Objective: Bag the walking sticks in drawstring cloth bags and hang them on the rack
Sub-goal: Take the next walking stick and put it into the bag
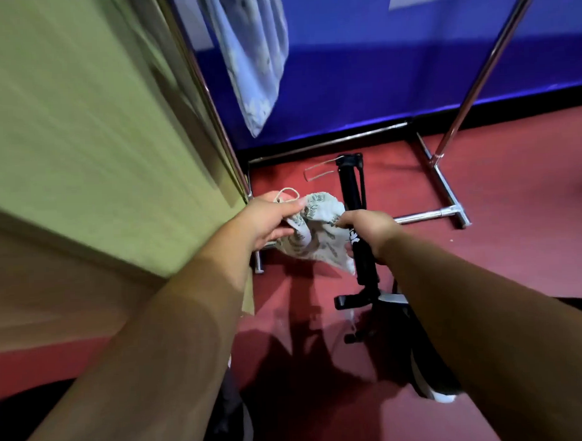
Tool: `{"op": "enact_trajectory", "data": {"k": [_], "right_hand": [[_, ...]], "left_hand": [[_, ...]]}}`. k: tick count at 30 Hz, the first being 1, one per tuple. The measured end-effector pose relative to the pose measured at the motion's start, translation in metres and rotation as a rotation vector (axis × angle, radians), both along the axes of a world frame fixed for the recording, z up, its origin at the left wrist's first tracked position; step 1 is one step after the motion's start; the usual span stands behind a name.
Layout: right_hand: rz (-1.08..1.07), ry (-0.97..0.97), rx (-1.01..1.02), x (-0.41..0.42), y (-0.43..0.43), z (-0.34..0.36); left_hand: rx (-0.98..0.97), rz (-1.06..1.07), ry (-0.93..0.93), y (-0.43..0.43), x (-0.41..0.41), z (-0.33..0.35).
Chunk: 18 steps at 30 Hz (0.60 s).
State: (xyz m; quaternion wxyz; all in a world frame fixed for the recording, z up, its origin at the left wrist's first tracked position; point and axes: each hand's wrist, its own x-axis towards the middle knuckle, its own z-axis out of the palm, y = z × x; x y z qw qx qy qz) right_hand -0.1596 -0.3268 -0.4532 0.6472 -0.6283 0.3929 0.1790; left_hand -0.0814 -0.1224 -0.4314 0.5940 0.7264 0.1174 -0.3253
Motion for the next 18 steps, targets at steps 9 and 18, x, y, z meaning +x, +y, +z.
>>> {"op": "enact_trajectory", "data": {"k": [9,18], "right_hand": [[-0.016,-0.367,0.038,-0.050,0.015,0.171],[-0.127,-0.655,0.065,-0.106,0.042,0.236]], "left_hand": [[-0.112,0.188,-0.136,0.013,-0.066,0.179],[-0.260,0.431,-0.110,0.053,-0.127,0.199]]}}
